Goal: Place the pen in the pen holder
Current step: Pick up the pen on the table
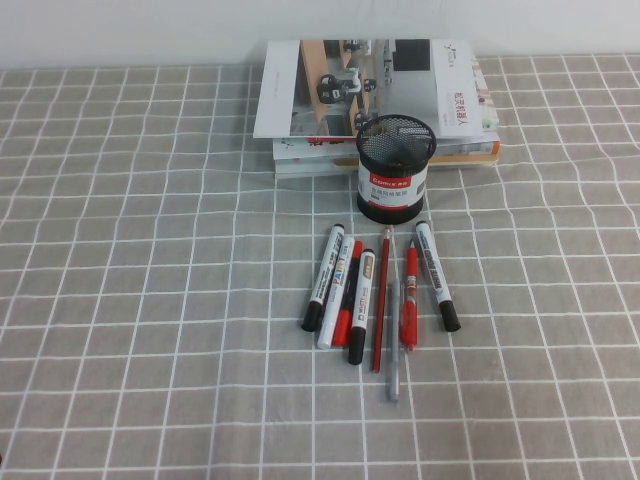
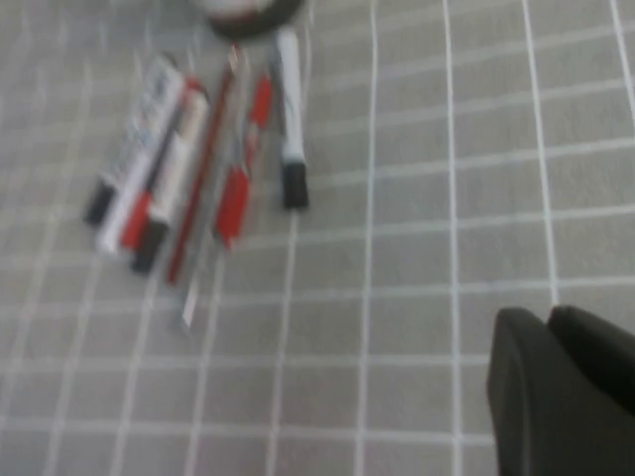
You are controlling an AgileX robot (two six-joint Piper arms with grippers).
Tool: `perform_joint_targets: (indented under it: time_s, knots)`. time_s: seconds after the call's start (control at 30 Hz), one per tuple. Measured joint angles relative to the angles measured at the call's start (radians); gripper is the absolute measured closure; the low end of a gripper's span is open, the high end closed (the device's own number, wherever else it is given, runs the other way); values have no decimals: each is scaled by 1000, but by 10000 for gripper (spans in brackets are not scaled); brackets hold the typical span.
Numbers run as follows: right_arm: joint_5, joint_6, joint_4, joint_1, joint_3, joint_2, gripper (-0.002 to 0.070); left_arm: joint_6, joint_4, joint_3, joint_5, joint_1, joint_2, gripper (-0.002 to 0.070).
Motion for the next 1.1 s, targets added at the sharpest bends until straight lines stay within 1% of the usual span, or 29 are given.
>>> perform_joint_targets:
  time_s: [0.13, 0.27, 0.33, 0.47, 0.6, 0.73, 0.8, 0.9, 1.1]
  knots:
    - [183, -1, -124, 0, -195, 222, 688, 0, 0, 0, 0, 0, 0, 678]
    - [306, -2, -198, 2, -329, 411, 688, 0, 0, 0, 0, 0, 0, 678]
    - [344, 23, -251, 25, -376, 487, 688, 0, 0, 0, 0, 0, 0, 678]
    - [378, 168, -440, 145, -453, 594, 688, 0, 0, 0, 0, 0, 0, 678]
    - [415, 329, -641, 299, -527, 681, 688, 0, 0, 0, 0, 0, 0, 678]
    - [465, 364, -770, 418, -618, 781, 688, 0, 0, 0, 0, 0, 0, 678]
    - [469, 368, -805, 461, -662, 837, 688, 0, 0, 0, 0, 0, 0, 678]
    - [469, 345, -816, 492, -730, 916, 688, 0, 0, 0, 0, 0, 0, 678]
    - [475, 301, -696, 497, -869, 1045, 689, 0, 0, 0, 0, 0, 0, 678]
